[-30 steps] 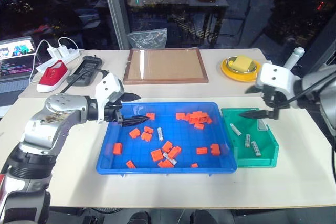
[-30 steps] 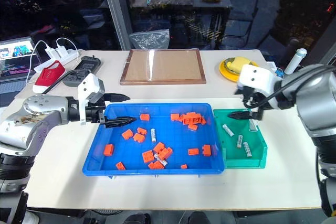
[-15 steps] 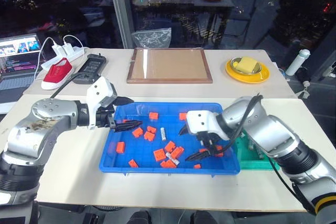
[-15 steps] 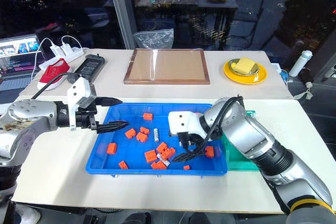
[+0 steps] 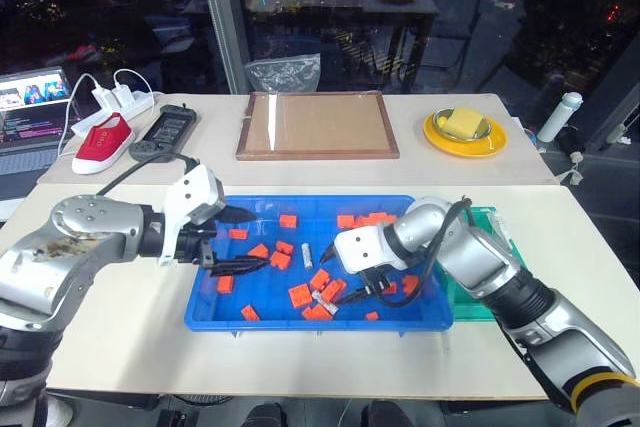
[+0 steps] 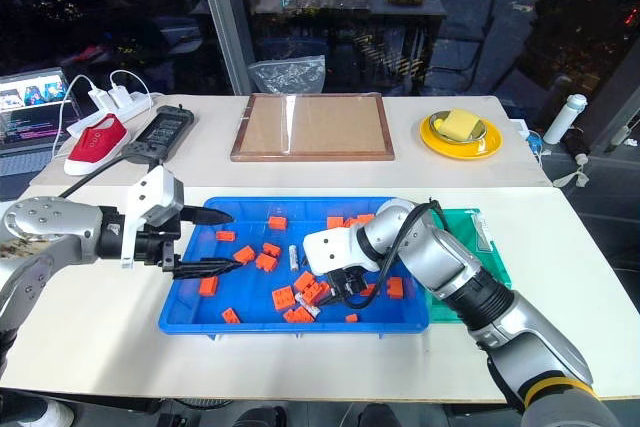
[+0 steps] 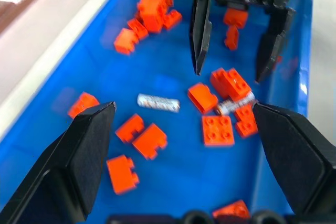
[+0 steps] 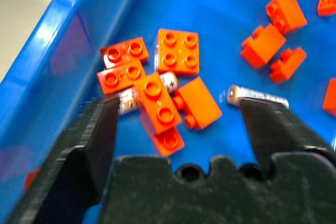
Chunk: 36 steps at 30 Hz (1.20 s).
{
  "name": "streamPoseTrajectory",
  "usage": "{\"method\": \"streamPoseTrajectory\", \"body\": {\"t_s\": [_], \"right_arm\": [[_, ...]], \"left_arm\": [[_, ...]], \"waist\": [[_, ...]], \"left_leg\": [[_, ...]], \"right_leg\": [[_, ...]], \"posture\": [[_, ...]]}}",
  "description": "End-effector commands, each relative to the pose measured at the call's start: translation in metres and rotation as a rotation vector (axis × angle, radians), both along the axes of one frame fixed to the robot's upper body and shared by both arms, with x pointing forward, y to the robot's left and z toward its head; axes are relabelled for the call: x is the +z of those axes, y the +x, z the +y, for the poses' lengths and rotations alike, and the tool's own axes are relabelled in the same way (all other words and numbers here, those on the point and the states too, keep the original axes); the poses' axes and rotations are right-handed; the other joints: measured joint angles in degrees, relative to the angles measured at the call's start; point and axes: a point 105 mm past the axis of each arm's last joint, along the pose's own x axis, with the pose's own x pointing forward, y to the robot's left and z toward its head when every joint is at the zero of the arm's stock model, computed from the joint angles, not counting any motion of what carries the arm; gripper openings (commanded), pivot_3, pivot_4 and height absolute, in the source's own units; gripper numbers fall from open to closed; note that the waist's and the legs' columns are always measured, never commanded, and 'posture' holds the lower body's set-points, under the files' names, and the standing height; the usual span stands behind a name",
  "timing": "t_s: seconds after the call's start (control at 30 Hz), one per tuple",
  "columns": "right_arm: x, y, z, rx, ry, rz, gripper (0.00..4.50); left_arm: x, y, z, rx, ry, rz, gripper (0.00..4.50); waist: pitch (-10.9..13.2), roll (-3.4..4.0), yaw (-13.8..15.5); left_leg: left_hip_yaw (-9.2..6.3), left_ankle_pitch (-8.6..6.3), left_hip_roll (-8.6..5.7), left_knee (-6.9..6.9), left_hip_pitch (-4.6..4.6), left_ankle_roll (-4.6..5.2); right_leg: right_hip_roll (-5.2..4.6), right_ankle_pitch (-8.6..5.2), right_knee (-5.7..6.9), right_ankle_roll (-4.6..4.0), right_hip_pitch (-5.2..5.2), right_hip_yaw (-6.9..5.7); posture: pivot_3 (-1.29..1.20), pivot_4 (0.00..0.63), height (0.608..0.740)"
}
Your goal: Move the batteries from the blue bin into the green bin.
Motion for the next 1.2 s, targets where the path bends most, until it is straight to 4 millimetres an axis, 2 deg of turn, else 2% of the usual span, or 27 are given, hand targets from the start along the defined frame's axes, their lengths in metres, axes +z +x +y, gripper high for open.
{"method": "streamPoseTrajectory", "body": {"t_s": [0.03,0.17,0.23,0.37,0.5,0.57,0.7,0.77,0.87,0.9,0.93,1.0,1.1,1.2], "right_arm": [[0.001,-0.002,0.002,0.019,0.017,0.018,2.43],[-0.01,0.001,-0.002,0.008,-0.001,0.034,0.99],[-0.011,0.002,-0.005,-0.002,-0.005,0.046,0.44],[0.007,0.008,-0.014,-0.042,0.017,0.05,0.45],[0.034,0.027,-0.029,-0.123,0.047,-0.015,0.45],[0.037,0.037,-0.041,-0.184,0.031,-0.027,0.45],[0.032,0.064,-0.057,-0.319,0.008,-0.097,0.45],[0.032,0.073,-0.06,-0.347,0.003,-0.145,1.45],[0.043,0.072,-0.055,-0.348,0.055,-0.136,2.29],[0.049,0.072,-0.052,-0.348,0.082,-0.145,2.81],[0.053,0.072,-0.05,-0.348,0.099,-0.154,3.02],[0.059,0.067,-0.04,-0.387,0.162,-0.088,3.69],[0.066,0.046,-0.022,-0.397,0.255,0.067,3.69],[0.054,0.018,-0.014,-0.363,0.201,0.197,3.69]], "left_arm": [[0.01,-0.005,-0.001,-0.019,0.008,-0.041,4.5],[0.01,-0.005,-0.001,-0.021,0.008,-0.039,4.5],[0.01,-0.005,-0.002,-0.023,0.004,-0.039,4.5],[0.009,-0.004,-0.002,-0.023,0.002,-0.04,4.5],[0.009,-0.004,-0.003,-0.027,-0.003,-0.04,4.5],[0.008,-0.003,-0.004,-0.028,-0.003,-0.041,4.5],[0.008,-0.001,-0.007,-0.036,0.006,-0.055,4.5],[0.009,0.0,-0.008,-0.038,0.002,-0.059,4.5],[0.008,-0.001,-0.009,-0.046,0.008,-0.053,4.5],[0.007,-0.002,-0.009,-0.046,0.011,-0.05,4.5],[0.006,-0.002,-0.008,-0.046,0.013,-0.048,4.5],[0.005,-0.001,-0.007,-0.042,0.021,-0.05,4.5],[0.004,-0.001,-0.007,-0.039,0.028,-0.051,4.5],[0.003,-0.001,-0.008,-0.044,0.022,-0.049,4.5]], "waist": [[0.0,0.0,0.05],[0.0,0.0,0.04],[0.0,0.0,-0.03],[0.0,0.0,0.01],[0.01,0.0,0.06],[0.0,0.0,-0.06],[0.0,-0.01,0.01],[0.01,-0.01,0.09],[0.01,-0.01,-0.14],[0.01,-0.01,-0.26],[0.01,-0.01,-0.3],[0.01,-0.01,-0.32],[0.01,-0.01,-0.27],[0.01,-0.01,0.1]], "left_leg": [[0.0,0.0,0.0,0.0,0.0,0.0],[0.0,0.0,0.0,0.0,0.0,0.0],[0.01,0.0,-0.01,0.0,0.0,0.0],[0.01,0.0,0.0,-0.01,0.03,0.0],[0.01,0.0,-0.01,0.0,-0.01,0.0],[0.01,0.0,0.0,-0.02,0.01,0.0],[0.01,0.0,0.0,-0.04,0.04,0.0],[0.01,0.0,-0.01,-0.03,0.02,0.0],[0.02,0.0,0.0,-0.06,-0.02,0.0],[0.02,0.0,0.0,-0.09,-0.01,0.0],[0.02,0.0,0.01,-0.1,0.0,0.0],[0.02,0.0,0.01,-0.1,0.0,0.0],[0.01,0.0,0.02,-0.1,-0.01,0.0],[-0.01,0.0,0.01,-0.1,-0.02,0.0]], "right_leg": [[0.0,0.0,-0.01,0.0,0.0,0.0],[0.0,0.0,0.0,0.0,0.01,0.0],[0.0,0.0,-0.01,0.0,0.01,0.01],[0.01,0.0,-0.01,0.0,0.01,0.0],[0.0,0.0,-0.02,0.0,0.01,0.01],[0.01,0.0,-0.04,0.0,0.0,0.01],[0.01,0.0,-0.06,0.0,0.01,0.0],[0.01,0.0,-0.06,0.0,0.0,0.01],[0.0,0.0,-0.04,0.0,-0.02,0.02],[0.01,0.0,-0.02,-0.01,-0.02,0.02],[0.01,0.0,-0.01,-0.01,-0.02,0.02],[0.01,0.0,0.0,-0.01,-0.03,0.01],[0.01,0.0,0.04,-0.01,-0.02,0.01],[0.02,0.0,0.07,-0.01,-0.01,0.0]], "posture": [[0.0,0.15,0.74],[0.0,0.15,0.74],[0.0,0.15,0.74],[0.0,0.15,0.74],[0.0,0.15,0.74],[0.0,0.15,0.74],[0.0,0.15,0.74],[0.0,0.15,0.74],[0.0,0.15,0.74],[0.0,0.15,0.74],[0.0,0.15,0.74],[0.0,0.15,0.74],[0.0,0.15,0.74],[0.0,0.15,0.74]]}}
